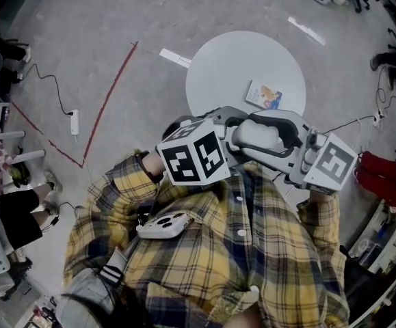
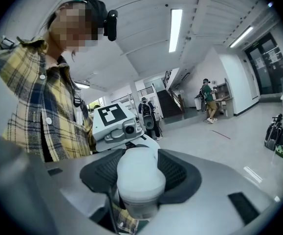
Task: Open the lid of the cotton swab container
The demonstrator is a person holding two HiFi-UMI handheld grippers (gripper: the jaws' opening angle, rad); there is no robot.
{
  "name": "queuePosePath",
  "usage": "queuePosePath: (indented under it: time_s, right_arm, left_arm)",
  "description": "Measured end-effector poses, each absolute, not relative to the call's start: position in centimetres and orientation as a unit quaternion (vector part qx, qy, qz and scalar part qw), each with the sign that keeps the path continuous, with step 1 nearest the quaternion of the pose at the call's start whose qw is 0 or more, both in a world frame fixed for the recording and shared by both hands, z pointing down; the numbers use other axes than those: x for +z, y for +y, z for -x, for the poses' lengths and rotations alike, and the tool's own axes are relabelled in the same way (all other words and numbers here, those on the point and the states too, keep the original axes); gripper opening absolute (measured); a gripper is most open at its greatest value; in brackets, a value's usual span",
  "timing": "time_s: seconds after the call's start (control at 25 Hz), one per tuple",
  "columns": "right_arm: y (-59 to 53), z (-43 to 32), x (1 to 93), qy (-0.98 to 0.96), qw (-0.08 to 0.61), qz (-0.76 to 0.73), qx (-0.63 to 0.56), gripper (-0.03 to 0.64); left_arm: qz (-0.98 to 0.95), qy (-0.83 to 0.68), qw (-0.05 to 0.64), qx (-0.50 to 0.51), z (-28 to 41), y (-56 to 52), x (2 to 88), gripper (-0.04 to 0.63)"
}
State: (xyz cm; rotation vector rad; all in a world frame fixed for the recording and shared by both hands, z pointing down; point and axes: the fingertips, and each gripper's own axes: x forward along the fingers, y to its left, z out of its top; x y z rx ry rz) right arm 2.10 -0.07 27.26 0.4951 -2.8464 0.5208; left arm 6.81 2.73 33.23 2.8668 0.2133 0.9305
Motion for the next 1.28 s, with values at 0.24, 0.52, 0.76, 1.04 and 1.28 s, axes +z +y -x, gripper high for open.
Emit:
queuePosePath:
  time_s: [0.24,0.52,0.76,1.04,1.28]
  right_arm:
    - [0.1,-2.0,27.5,-0.963,0.12,-0.153,0.188,0.23]
    - [0.3,-2.2,28.0,-0.96,0.117,-0.103,0.233,0.224]
    - [0.4,-2.3,28.2,-0.954,0.127,-0.094,0.253,0.235]
    - [-1.1,-2.9,26.1,-0.959,0.076,-0.117,0.246,0.238]
    - [-4.6,-4.8,25.0,-0.953,0.025,-0.201,0.224,0.228]
  left_arm:
    - [-0.946,0.072,0.063,0.308,-6.8,2.9,33.3,0.252]
    - [-0.939,0.068,0.016,0.337,-6.9,2.8,34.6,0.249]
    - [-0.944,0.075,0.044,0.319,-7.1,3.2,34.4,0.247]
    - [-0.947,0.069,0.038,0.311,-7.2,3.0,34.1,0.245]
    - [-0.949,0.075,0.032,0.306,-7.1,3.8,34.0,0.245]
